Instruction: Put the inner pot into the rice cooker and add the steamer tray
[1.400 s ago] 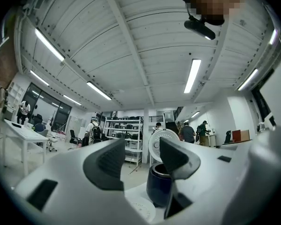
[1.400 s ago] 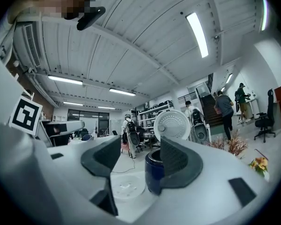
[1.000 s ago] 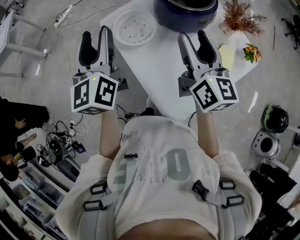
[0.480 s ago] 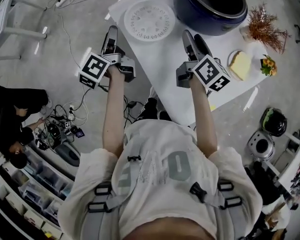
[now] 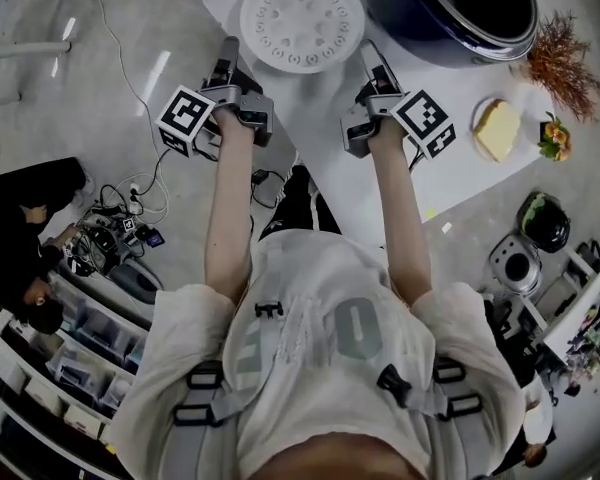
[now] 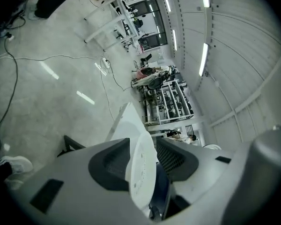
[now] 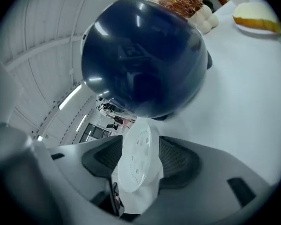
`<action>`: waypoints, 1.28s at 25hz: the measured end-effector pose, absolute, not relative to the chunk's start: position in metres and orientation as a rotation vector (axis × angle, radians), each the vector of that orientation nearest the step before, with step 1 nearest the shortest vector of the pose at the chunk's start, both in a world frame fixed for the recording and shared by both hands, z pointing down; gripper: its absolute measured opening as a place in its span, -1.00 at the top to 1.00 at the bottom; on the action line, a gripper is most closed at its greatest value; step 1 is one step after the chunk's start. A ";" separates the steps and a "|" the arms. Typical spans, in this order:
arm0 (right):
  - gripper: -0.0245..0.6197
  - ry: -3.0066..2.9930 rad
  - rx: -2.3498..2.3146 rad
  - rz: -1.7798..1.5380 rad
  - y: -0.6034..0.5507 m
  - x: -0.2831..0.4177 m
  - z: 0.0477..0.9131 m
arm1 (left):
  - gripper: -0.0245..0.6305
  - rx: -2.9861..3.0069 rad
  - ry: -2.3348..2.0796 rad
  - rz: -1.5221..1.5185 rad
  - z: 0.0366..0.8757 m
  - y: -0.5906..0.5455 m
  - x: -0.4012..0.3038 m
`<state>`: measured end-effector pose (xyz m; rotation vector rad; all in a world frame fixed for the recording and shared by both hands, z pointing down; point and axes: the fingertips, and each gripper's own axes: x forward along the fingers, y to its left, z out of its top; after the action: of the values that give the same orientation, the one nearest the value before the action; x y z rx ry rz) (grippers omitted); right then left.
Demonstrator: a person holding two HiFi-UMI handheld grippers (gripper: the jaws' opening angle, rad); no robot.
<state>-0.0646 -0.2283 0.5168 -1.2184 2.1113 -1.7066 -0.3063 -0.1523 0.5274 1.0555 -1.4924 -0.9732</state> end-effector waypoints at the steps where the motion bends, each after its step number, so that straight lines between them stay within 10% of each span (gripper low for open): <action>1: 0.19 2.082 -1.212 -1.740 -0.229 -0.067 0.521 | 0.36 1.042 -1.486 -0.971 0.531 -0.153 -0.305; 21: 0.84 1.971 -1.166 -1.871 -0.232 -0.089 0.536 | 0.77 1.022 -1.423 -0.950 0.538 -0.165 -0.304; 32: 0.85 1.960 -1.066 -1.855 -0.243 -0.093 0.525 | 0.84 1.110 -1.447 -0.961 0.517 -0.172 -0.306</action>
<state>-0.0925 -0.2429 0.5247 -1.0658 1.9604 -1.8549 -0.3056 -0.1721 0.5172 1.1102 -1.4471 -0.9609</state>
